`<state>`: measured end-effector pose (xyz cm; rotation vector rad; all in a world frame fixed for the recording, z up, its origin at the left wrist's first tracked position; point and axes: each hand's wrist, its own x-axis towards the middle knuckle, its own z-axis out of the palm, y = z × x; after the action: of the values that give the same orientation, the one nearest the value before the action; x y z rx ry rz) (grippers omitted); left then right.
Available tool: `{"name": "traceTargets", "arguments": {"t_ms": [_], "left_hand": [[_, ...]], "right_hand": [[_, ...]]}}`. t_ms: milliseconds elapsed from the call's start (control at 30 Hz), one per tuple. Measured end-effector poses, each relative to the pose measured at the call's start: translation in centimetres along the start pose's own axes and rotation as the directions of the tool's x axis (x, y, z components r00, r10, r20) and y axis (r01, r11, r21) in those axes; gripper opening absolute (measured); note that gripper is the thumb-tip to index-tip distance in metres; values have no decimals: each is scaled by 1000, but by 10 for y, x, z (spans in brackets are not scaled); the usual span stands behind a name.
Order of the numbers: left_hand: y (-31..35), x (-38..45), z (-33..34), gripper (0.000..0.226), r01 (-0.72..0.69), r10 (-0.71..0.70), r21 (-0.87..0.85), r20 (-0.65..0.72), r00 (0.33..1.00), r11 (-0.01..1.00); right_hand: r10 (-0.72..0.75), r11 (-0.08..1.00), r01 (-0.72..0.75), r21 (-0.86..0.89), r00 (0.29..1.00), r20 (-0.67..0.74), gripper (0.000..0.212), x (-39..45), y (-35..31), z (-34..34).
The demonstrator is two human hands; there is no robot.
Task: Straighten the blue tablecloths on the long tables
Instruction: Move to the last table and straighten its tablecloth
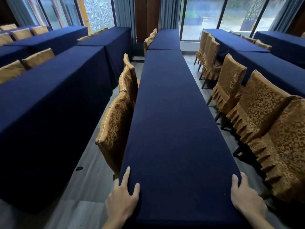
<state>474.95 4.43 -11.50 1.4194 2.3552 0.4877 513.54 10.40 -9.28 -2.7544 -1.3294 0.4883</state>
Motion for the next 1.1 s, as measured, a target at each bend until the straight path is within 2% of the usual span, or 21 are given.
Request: {"name": "traceTargets", "arguments": {"t_ms": [167,300,367,500,733,867,967,1100], "left_hand": [[0,0,1,73,41,-42,77,10,999,996],[6,-1,-3,73,48,-49,59,7,999,997],[4,-6,-2,70,66,-64,45,-44,997,997],[0,-35,6,58,186,-196,-70,-199,960,980],[-7,-42,10,45,138,-202,-246,-258,945,960],[-13,-36,16,43,92,-166,-258,-282,945,962],[-17,-32,19,41,72,-157,-286,-286,945,955],[-24,-28,26,39,39,-166,-402,-287,943,915]], "right_hand": [[-15,1000,15,5,997,-77,69,5,5,9],[-35,999,38,29,993,-109,66,4,6,8],[-41,998,47,49,993,-113,65,0,6,9],[-75,991,89,102,989,-128,67,-3,11,7],[-290,957,290,-14,955,-68,80,-22,40,2],[-182,982,187,13,966,-182,71,-34,38,10],[-15,976,62,210,975,-221,61,-37,49,23],[104,904,-7,428,973,-204,59,-23,55,35]]}}
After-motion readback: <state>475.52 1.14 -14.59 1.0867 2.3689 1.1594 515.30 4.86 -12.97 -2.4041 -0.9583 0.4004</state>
